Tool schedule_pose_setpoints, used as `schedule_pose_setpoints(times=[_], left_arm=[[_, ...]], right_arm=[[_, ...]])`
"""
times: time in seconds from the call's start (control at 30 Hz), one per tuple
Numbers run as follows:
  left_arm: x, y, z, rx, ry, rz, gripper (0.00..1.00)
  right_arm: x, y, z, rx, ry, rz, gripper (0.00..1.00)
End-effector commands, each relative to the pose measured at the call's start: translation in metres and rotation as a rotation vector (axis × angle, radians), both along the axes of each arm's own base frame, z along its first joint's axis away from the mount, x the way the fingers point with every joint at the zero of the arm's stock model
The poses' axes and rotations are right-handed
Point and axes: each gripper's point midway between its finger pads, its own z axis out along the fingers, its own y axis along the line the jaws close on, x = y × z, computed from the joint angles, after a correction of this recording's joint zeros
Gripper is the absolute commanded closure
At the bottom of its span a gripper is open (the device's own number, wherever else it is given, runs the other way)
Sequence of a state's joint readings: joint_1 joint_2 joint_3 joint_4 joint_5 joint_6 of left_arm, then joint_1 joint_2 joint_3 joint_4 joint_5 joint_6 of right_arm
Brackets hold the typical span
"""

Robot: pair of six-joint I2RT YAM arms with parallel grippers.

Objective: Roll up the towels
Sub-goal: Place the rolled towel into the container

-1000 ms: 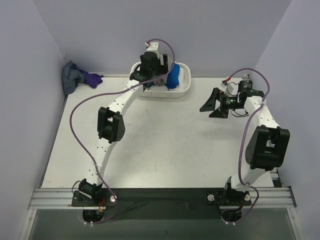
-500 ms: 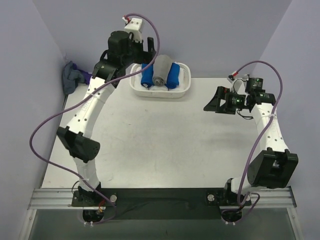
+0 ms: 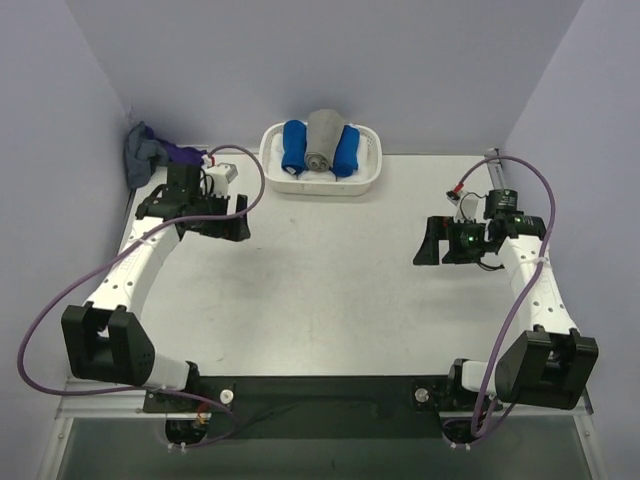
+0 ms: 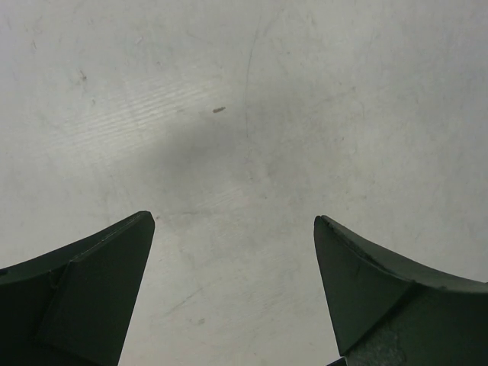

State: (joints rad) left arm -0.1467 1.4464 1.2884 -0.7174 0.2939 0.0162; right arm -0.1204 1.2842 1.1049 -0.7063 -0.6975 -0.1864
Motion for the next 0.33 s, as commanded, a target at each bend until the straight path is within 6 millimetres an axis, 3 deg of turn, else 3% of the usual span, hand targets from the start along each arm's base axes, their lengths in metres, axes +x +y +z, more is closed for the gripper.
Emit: schedule_pose_setpoints(times=[0.0,0.1,0.3], left_arm=[[-0.03,0.015,-0.008,0.089,-0.043,-0.08,0.03],[-0.052,0.028,-0.036,0.145,0.0,-0.081,0.03],[-0.063,0.032,-0.035,0.134,-0.014,-0.055,0.03]], right_arm=[[-0.024,-0.006,-0.024,-0.074,0.064,0.034,0.0],[-0.032,-0.004,-0.039,-0.07,0.098,0.04,0.0],[-0.035,-0.002,-0.04,-0.069,0.087,0.027,0.0]])
